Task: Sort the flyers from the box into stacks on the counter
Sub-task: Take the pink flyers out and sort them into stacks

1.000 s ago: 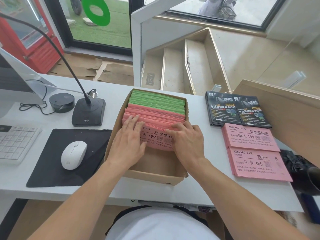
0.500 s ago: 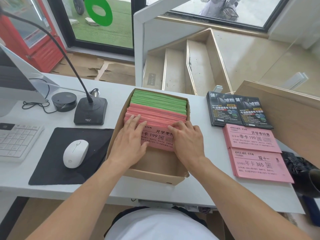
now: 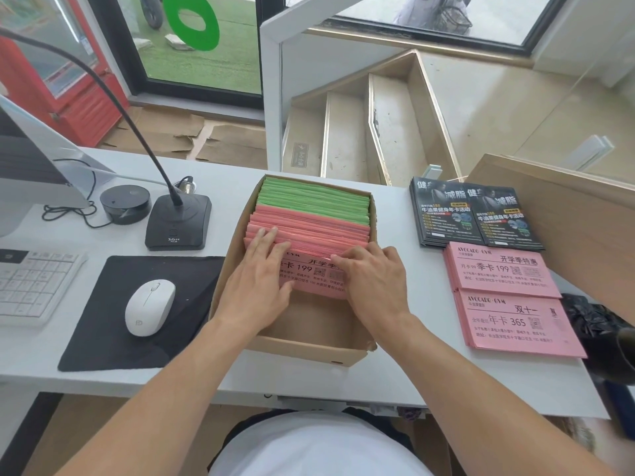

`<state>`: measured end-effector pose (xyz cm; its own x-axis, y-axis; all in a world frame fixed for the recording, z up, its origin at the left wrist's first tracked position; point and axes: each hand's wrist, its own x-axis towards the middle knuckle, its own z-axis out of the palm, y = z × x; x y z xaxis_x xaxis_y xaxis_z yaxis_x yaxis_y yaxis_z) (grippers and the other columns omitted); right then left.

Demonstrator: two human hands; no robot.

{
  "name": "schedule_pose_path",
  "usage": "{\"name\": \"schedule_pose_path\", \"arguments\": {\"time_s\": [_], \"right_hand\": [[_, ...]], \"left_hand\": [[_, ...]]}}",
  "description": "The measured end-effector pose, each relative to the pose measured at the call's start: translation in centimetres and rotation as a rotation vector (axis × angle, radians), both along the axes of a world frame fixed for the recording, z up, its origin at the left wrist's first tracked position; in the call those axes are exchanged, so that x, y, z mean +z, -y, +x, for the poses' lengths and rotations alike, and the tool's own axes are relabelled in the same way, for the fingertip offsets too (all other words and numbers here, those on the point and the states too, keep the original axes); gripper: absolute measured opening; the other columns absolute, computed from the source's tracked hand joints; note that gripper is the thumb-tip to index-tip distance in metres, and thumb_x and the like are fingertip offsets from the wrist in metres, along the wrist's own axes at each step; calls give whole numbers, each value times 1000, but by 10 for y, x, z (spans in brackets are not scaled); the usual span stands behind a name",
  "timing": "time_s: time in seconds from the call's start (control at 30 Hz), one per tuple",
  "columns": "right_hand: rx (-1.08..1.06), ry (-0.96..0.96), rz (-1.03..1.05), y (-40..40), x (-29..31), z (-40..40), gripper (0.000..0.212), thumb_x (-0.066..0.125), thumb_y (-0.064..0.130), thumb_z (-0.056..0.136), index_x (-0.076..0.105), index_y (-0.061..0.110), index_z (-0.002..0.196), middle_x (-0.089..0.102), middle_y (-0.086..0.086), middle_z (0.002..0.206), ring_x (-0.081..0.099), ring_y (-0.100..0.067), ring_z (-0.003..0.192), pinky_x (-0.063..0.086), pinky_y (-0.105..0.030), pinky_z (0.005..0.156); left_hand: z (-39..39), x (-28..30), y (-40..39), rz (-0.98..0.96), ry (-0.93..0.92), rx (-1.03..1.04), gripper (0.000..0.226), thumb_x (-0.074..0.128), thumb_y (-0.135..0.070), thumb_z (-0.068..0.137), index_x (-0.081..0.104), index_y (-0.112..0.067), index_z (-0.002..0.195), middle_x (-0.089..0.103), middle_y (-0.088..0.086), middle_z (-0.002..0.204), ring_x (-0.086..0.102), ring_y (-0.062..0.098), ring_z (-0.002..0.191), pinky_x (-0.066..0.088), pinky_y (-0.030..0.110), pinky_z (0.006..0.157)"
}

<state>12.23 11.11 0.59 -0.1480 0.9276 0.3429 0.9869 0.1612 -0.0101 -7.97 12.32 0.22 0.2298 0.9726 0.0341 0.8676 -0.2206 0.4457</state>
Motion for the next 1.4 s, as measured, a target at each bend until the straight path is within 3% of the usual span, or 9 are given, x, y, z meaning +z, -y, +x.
{"name": "schedule_pose_path", "arguments": {"time_s": [0.2,0.43,0.67,0.77,0.87,0.97,1.07,1.23,1.4], "right_hand": [[-9,23,17,-2,-4,1,29,82,14,74,80,34,96,76,8,93,64,-23,82,43,-35,70],[3,-18,-10,-2,-4,-1,8,80,26,80,80,33,84,72,10,87,61,-21,84,41,-37,76],[76,-93,-147,0,2,-2,20,65,5,81,58,22,91,70,7,76,63,-24,68,47,-34,71],[102,-310,-118,10,18,-2,20,65,8,87,58,23,97,70,10,80,60,-23,65,51,-36,62],[102,-601,-61,18,46,13,24,66,10,90,58,28,103,69,17,88,62,-14,71,50,-32,63],[90,-806,-175,29,80,47,29,66,5,91,60,31,104,70,22,93,64,-5,80,52,-27,69],[52,-1112,-269,45,98,88,40,71,0,89,62,35,107,73,14,95,69,-8,87,56,-27,74],[-134,-1218,-161,78,88,167,44,74,-4,86,64,31,112,72,-6,94,72,-18,88,61,-36,72],[-347,-1178,-196,126,63,247,40,77,-5,83,71,32,100,74,0,91,72,-14,90,61,-44,81]], "left_hand": [[1,0,0,12,0,-5,67,65,-34,97,35,-21,155,10,-2,170,0,13,157,17,34,124],[0,1,1,27,7,2,60,66,-32,96,41,-18,149,13,-1,170,3,14,157,16,33,124],[0,-3,0,84,25,16,53,67,-25,95,47,-16,142,21,0,168,9,15,157,14,32,123],[-7,5,-3,167,25,90,32,76,-23,86,61,-18,114,48,4,153,29,21,151,18,43,124],[-25,28,-3,247,109,91,23,84,-26,80,63,-21,89,73,-4,110,62,23,115,37,38,107],[-22,72,7,54,511,93,16,83,-22,80,70,-25,89,76,-19,86,70,3,84,50,12,73],[10,99,16,-241,949,-1,25,74,-21,82,72,-27,106,78,-17,99,74,4,93,59,18,78],[103,83,43,-474,935,-164,25,70,-34,84,73,-36,108,76,-19,105,72,3,100,58,20,82],[192,33,72,-509,894,-138,19,70,-20,96,77,-38,96,76,-13,92,70,5,89,51,13,73]]}}
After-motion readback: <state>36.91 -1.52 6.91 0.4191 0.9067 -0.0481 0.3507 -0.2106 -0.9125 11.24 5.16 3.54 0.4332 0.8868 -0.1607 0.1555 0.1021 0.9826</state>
